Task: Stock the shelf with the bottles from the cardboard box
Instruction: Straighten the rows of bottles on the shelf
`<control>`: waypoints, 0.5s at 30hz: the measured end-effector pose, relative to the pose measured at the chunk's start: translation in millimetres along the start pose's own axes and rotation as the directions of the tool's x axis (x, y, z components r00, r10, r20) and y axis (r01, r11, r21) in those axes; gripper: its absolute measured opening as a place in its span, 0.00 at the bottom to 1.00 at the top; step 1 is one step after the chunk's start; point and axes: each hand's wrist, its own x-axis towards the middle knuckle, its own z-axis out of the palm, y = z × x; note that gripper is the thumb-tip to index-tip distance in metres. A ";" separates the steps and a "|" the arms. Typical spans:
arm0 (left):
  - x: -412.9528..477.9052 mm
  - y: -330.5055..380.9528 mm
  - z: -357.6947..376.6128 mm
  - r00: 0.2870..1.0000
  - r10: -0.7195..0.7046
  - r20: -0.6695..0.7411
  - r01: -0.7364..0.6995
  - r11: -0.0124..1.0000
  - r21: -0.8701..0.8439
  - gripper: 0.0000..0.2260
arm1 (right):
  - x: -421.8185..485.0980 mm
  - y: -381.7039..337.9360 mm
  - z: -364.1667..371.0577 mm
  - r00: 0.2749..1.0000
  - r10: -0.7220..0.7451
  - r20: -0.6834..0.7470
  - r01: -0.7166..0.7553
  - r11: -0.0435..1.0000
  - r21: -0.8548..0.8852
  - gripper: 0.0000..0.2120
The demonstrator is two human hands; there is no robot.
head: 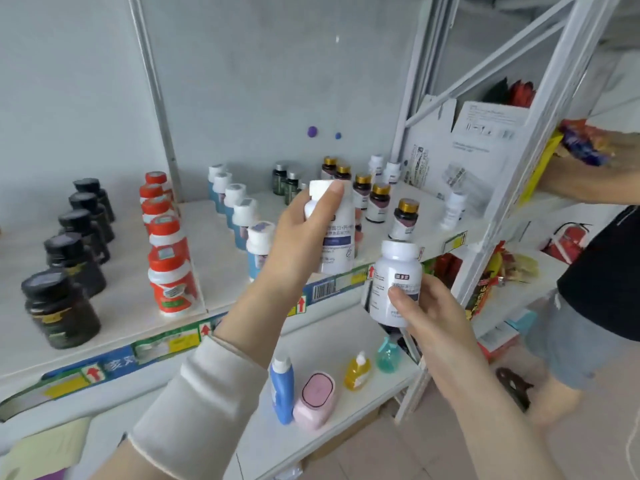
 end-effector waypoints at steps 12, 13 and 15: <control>171.4 -63.3 136.9 0.992 0.011 0.128 -0.022 0.996 0.085 0.11 | 188.9 -12.7 -137.0 0.999 -0.031 -0.019 0.030 0.999 -0.021 0.24; 184.1 -68.8 150.0 0.991 0.019 0.130 -0.033 0.994 0.103 0.10 | 205.8 -13.9 -149.8 0.999 -0.043 -0.005 0.043 0.999 -0.030 0.24; 207.8 -78.6 176.4 0.992 0.031 0.126 -0.051 0.986 0.160 0.11 | 240.5 -17.5 -175.4 0.997 -0.063 0.033 0.064 0.997 -0.048 0.23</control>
